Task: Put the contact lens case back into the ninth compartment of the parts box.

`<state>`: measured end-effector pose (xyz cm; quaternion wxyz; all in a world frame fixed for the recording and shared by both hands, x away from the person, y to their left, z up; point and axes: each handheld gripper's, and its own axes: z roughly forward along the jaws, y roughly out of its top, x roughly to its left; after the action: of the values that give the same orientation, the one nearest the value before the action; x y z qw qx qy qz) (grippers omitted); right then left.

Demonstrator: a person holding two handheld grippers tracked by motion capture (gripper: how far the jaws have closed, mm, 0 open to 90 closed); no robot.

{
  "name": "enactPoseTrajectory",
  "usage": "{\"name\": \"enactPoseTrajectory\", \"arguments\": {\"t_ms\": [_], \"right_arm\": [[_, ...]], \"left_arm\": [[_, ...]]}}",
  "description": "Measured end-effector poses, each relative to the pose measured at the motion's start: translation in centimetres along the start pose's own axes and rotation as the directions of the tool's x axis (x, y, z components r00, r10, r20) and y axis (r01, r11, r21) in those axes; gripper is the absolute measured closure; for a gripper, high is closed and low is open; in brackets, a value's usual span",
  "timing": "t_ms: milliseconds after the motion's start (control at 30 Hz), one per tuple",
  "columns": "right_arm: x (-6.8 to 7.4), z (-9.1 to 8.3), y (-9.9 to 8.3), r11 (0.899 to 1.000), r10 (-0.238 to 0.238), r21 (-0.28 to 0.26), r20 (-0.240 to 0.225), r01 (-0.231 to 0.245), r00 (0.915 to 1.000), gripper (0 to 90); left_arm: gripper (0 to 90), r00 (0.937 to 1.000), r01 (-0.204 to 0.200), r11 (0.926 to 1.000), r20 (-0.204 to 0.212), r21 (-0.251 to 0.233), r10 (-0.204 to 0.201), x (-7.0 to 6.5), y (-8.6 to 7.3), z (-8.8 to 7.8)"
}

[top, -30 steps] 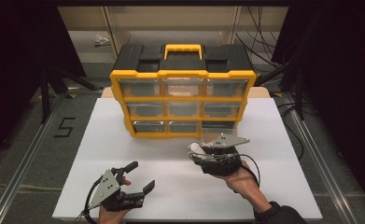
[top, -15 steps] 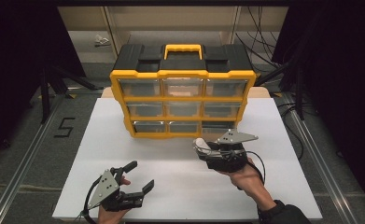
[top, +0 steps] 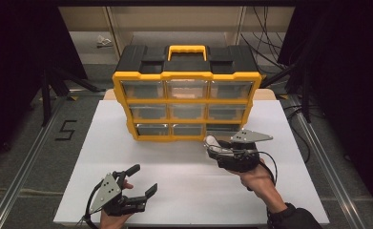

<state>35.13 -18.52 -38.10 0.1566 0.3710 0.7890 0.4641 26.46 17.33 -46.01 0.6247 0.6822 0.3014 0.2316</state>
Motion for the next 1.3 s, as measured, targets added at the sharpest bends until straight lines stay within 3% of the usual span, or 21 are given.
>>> {"name": "enactPoseTrajectory", "arguments": {"t_ms": [1300], "right_arm": [[-3.6,-1.3,-0.1,0.995,0.087,-0.054,0.079,-0.083,0.9931,49.7]], "left_arm": [[15.8,1.0,0.003,1.0,-0.002,-0.003,-0.003,0.0,0.0,0.0]]}}
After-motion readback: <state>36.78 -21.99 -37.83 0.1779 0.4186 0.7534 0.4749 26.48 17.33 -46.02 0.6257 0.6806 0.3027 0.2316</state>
